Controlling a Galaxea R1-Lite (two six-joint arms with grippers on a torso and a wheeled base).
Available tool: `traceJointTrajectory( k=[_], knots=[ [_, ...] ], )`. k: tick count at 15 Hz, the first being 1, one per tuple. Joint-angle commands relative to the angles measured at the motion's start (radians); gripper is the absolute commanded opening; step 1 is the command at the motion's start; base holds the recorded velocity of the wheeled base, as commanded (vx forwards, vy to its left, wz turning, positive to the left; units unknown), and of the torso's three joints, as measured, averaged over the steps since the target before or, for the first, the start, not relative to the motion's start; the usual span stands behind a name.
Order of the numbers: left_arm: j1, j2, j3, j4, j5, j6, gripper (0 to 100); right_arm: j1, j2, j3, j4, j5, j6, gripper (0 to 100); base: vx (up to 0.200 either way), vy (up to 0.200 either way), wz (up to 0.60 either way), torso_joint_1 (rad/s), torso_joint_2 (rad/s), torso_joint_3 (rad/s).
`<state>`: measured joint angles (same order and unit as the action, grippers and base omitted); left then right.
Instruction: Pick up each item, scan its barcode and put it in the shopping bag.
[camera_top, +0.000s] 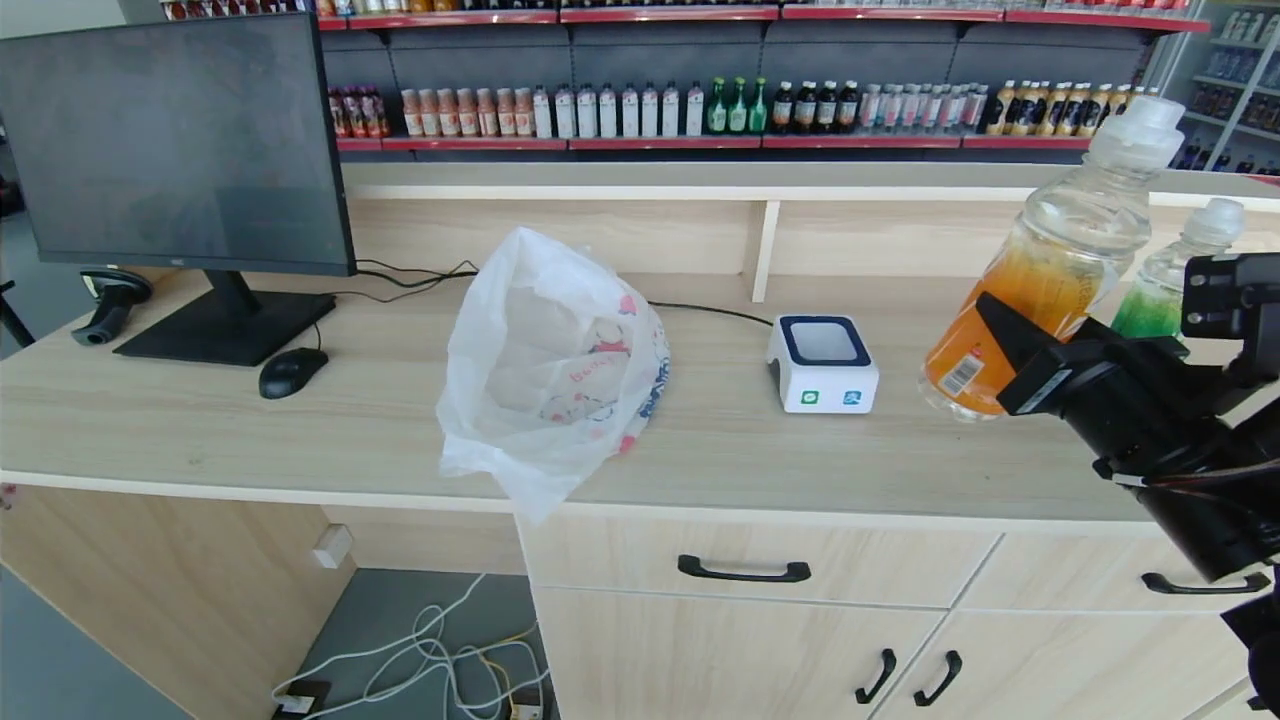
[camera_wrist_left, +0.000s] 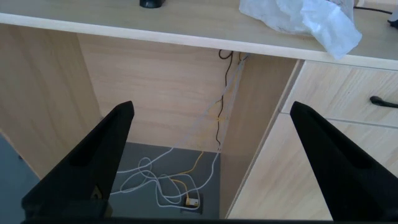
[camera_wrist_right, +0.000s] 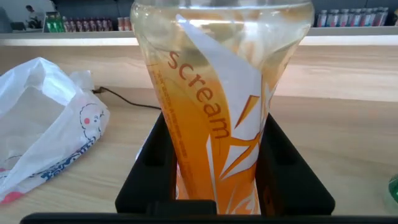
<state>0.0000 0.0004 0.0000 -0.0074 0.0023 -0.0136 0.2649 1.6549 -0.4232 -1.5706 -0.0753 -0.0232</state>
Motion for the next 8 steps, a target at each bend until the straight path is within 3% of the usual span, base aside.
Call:
traceJointTrajectory(
  k=[1, 8],
  knots=[
    [0.000, 0.000, 0.000, 0.000, 0.001, 0.000, 100, 0.019, 0.013, -0.003, 0.000, 0.000, 0.000, 0, 0.000, 0.200, 0.00, 0.002, 0.01, -0.002],
    [0.000, 0.000, 0.000, 0.000, 0.001, 0.000, 100, 0.025, 0.006, -0.006, 0.000, 0.000, 0.000, 0, 0.000, 0.200, 0.00, 0.003, 0.00, 0.002]
  ],
)
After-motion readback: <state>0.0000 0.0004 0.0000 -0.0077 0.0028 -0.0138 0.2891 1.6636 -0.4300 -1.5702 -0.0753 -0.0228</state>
